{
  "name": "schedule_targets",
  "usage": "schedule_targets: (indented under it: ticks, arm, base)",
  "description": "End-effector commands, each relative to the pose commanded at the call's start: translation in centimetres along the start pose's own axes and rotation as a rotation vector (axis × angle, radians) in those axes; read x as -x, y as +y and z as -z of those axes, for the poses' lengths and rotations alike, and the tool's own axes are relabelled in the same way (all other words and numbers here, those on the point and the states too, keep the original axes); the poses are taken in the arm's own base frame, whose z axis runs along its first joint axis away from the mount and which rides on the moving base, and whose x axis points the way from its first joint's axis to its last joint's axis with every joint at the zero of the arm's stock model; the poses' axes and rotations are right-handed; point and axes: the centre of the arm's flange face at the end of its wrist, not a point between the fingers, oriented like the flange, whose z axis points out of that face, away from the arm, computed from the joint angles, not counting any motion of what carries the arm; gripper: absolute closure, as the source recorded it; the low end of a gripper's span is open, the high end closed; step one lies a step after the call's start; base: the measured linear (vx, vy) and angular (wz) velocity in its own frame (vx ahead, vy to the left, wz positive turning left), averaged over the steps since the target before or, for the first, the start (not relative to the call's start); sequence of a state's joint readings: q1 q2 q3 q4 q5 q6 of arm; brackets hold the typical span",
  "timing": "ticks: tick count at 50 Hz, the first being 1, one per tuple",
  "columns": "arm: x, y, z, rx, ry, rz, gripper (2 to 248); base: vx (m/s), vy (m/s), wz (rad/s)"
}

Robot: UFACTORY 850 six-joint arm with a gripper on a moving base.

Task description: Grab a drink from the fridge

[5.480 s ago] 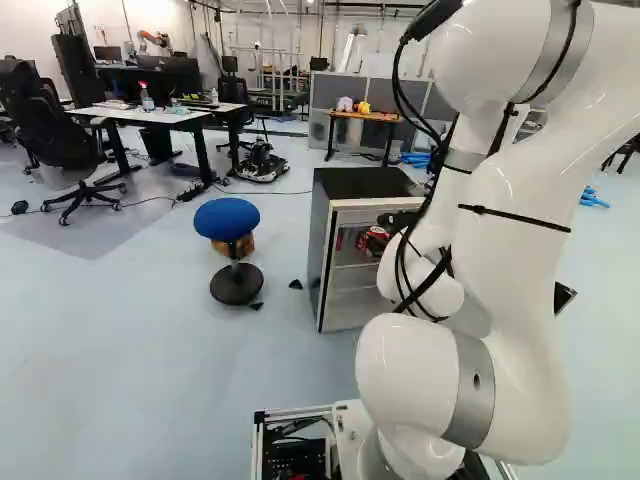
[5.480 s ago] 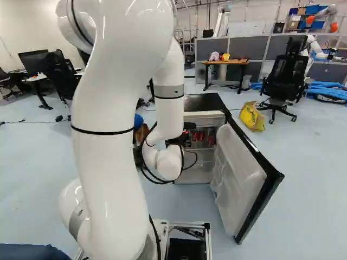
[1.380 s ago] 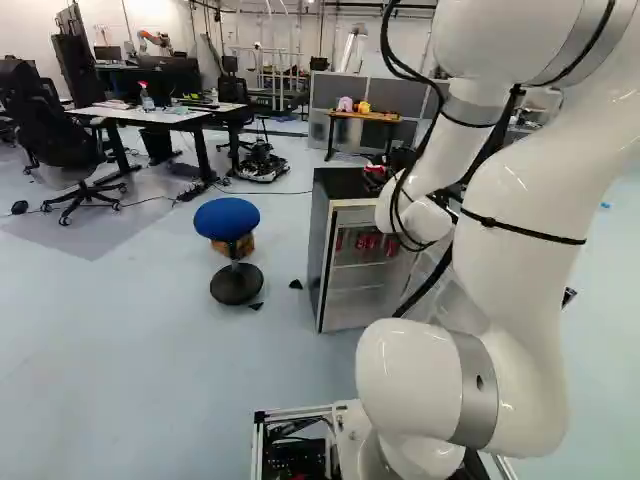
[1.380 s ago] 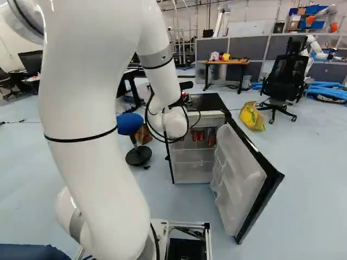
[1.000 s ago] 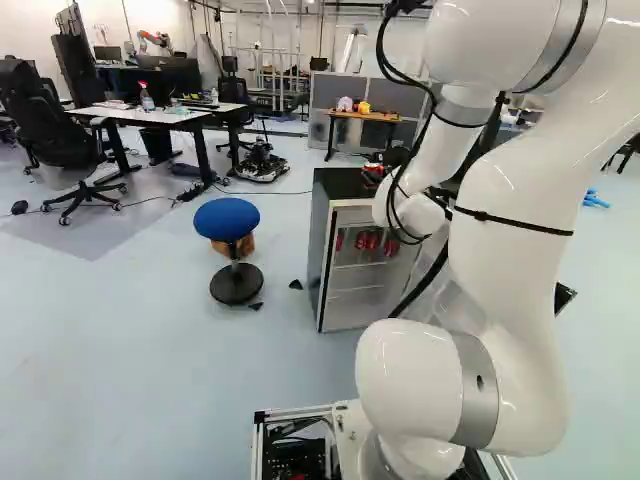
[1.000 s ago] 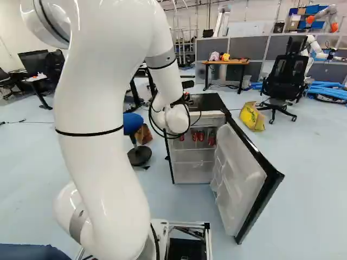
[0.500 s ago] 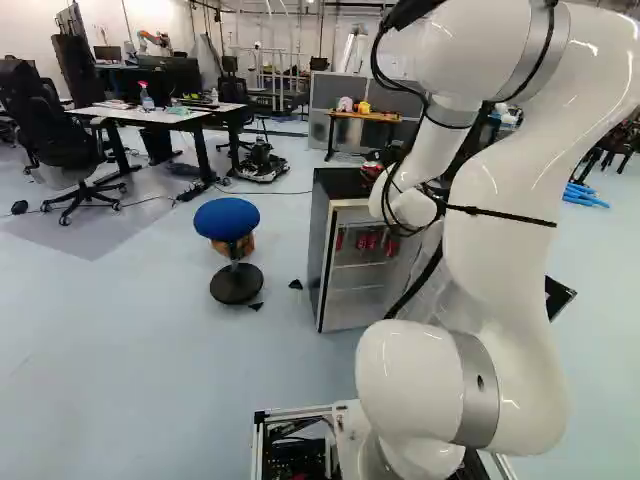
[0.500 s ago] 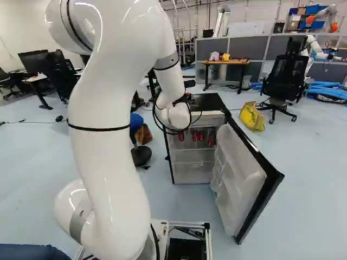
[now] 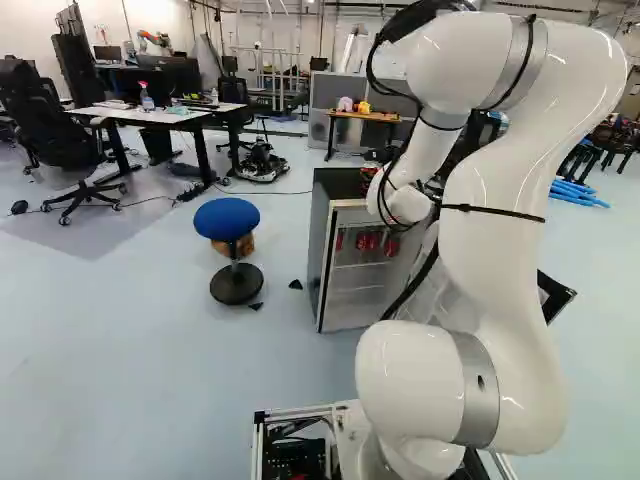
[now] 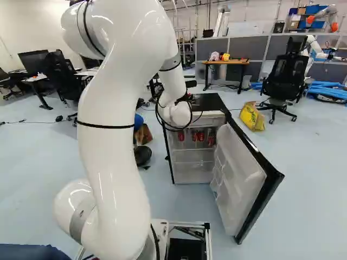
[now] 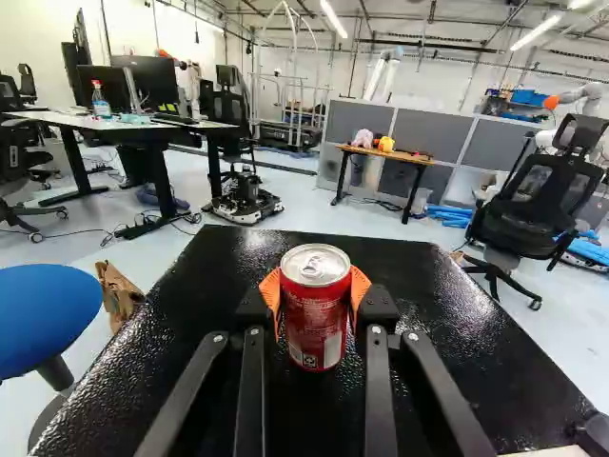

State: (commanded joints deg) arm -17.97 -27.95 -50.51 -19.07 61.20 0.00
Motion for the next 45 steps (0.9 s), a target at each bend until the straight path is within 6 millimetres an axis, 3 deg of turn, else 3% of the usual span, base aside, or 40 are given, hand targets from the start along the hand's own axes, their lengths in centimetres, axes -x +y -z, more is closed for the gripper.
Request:
schedule_targets:
  ticks: [24,25,29,30,35,36,40,41,45]
  arm:
    - [0.1,0.0,0.0,0.005,-0.009,-0.003,153]
    - [0.1,0.0,0.0,0.005,-0.009,-0.003,123]
    - [0.1,0.0,0.0,0.005,-0.009,-0.003,123]
    - [0.1,0.0,0.0,0.005,-0.009,-0.003,89]
    - [0.1,0.0,0.0,0.005,-0.009,-0.003,89]
    - [0.1,0.0,0.1,0.005,-0.009,-0.003,53]
    - [0.1,0.0,0.4,0.006,-0.012,-0.004,53]
    - [0.1,0.0,0.5,0.006,-0.013,-0.004,16]
    - [0.1,0.0,1.2,0.008,-0.017,-0.005,16]
  base:
    - [0.0,0.0,0.0]
    - [0.0,0.0,0.0]
    - [0.0,0.0,0.0]
    - [0.0,0.0,0.0]
    - [0.0,0.0,0.0]
    - [0.0,0.0,0.0]
    - [0.0,0.0,0.0]
    - [0.0,0.0,0.0]
    - [0.0,0.0,0.0]
